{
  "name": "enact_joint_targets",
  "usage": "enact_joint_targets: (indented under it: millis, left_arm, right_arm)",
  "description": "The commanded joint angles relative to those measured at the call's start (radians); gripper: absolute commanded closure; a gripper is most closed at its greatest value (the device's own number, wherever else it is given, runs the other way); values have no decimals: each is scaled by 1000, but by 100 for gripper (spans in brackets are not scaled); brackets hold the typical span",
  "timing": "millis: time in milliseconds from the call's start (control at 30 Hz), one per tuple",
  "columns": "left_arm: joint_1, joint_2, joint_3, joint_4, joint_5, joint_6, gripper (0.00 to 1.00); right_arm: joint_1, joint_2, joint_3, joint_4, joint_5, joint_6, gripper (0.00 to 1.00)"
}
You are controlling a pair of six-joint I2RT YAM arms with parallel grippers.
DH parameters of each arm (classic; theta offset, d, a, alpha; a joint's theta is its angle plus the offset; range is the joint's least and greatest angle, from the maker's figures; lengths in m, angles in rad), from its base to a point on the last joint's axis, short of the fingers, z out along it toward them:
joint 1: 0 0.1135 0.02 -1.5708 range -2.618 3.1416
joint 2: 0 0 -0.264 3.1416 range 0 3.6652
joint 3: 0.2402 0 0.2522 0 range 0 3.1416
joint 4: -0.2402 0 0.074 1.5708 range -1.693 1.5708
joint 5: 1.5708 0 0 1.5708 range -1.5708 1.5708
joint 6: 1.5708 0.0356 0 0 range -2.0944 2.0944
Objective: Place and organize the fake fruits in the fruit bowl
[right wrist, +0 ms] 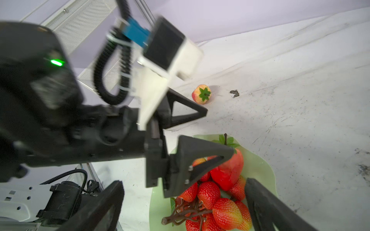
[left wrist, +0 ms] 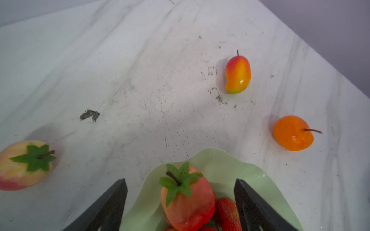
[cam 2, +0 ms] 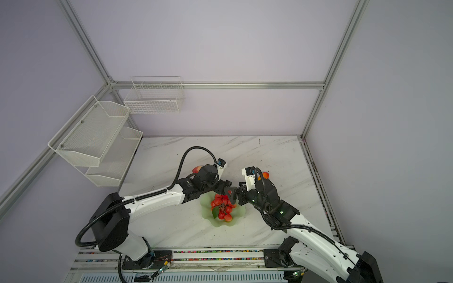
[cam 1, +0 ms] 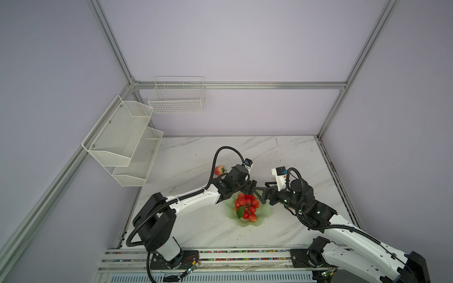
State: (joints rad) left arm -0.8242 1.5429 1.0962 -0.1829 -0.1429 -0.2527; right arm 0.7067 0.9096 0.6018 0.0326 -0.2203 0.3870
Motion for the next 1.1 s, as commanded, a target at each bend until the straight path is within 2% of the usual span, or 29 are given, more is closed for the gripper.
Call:
enact_joint_targets:
  millis: [0, 133, 267, 400, 533, 667, 800, 967, 1067]
  left_arm:
    - [84, -69, 57, -25, -46, 144, 13]
    - [291, -6, 122, -175, 145, 255, 13]
    - [395, 112, 213, -280, 155, 448, 8]
    - [429, 198, 256, -282, 161, 647, 6]
    - [458, 270, 294, -270, 171, 787, 6]
    - [494, 300, 308, -250, 244, 879, 6]
    - [511, 333, 316, -235, 268, 975, 5]
    - [526, 368, 336, -259, 388, 1081, 6]
    - [528, 410, 376, -258, 383, 1106, 6]
  right_arm:
    - [-3, 77, 65, 9, -32, -78, 3]
    - [-1, 228, 147, 35, -140, -135, 3]
    - [2, 317, 177, 130, -219, -115, 3]
    - [2, 346, 190, 149, -224, -118, 3]
    - [2, 340, 171, 140, -226, -139, 3]
    - [2, 329, 160, 111, -226, -165, 3]
    - [2, 325, 157, 105, -223, -177, 3]
    - [1, 334, 166, 96, -223, -190, 3]
    - [0, 350, 172, 98, -224, -197, 3]
